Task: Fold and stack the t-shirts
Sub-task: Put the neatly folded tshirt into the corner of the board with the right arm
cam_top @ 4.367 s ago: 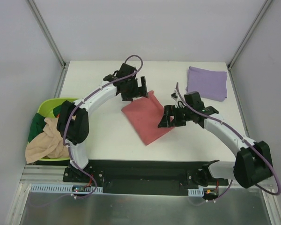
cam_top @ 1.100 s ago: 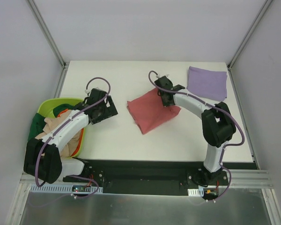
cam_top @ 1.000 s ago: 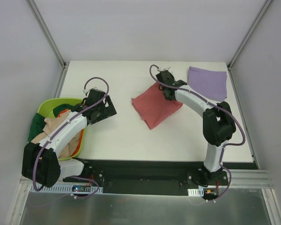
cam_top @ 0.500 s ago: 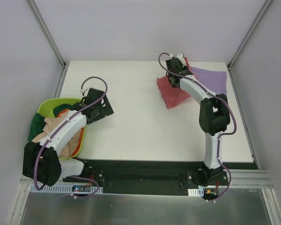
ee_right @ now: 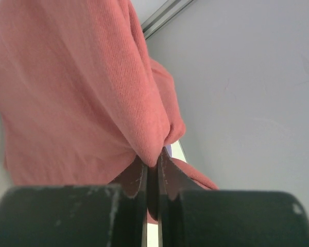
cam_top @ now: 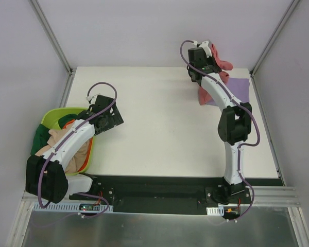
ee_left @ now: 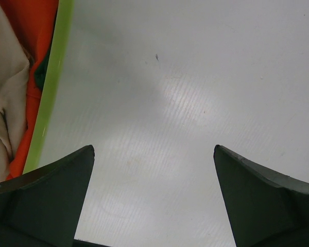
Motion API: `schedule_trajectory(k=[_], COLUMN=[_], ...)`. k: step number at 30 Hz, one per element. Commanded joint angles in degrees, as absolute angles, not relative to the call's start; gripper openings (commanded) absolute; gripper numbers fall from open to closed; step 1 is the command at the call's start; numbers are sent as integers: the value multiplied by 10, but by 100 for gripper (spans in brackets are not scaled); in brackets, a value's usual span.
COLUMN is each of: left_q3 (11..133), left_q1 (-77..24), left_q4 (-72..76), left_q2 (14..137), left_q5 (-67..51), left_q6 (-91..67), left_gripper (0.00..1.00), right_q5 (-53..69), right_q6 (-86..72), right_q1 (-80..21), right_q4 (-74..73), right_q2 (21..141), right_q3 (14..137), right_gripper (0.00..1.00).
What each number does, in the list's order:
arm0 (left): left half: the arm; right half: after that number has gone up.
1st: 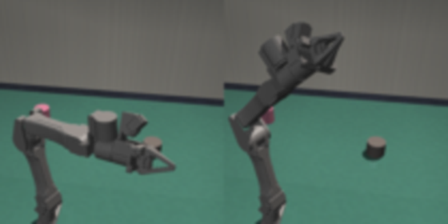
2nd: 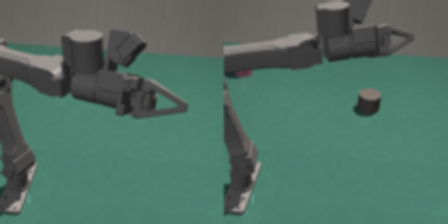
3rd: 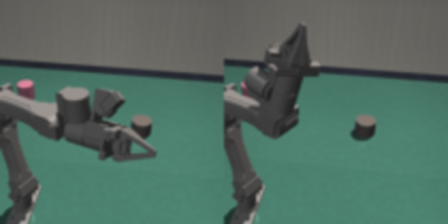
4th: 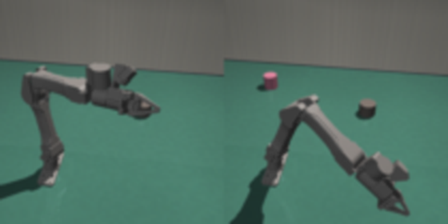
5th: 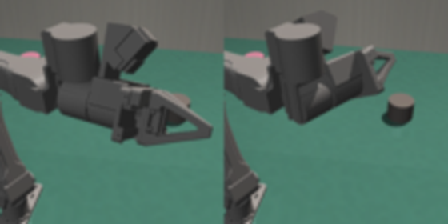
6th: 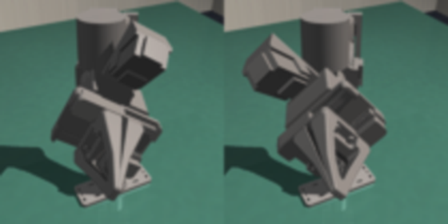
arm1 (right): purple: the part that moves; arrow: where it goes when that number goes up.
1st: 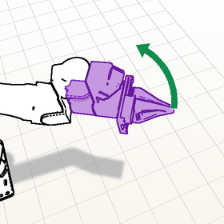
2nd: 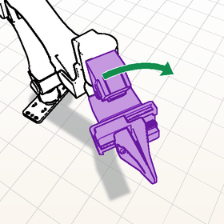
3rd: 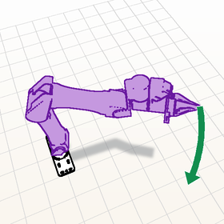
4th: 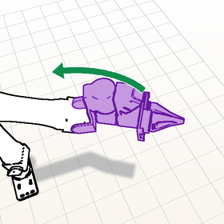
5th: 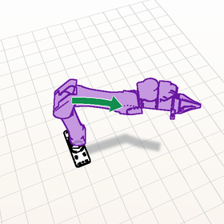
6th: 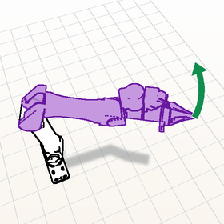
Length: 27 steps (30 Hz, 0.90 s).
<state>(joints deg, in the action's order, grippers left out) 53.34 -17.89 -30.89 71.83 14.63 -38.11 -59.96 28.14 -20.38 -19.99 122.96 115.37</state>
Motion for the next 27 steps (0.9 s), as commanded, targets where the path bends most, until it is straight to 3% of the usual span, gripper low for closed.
schedule_trajectory(k=[1, 13, 27], left_q3=[559, 568, 577], left_q1=[-172, -169, -168], left_q4=[-328, -330, -330], left_q2=[714, 719, 741], left_q5=[171, 171, 159], left_q6=[-373, -372, -374], left_gripper=[99, 99, 99], right_q5=[-635, -614, -591], right_q6=[291, 288, 180], right_q1=[-200, -185, -120], right_q4=[-189, -224, -289], right_q2=[1230, 1226, 1243], right_q3=[1207, 1282, 1239], right_gripper=[1, 1, 1])
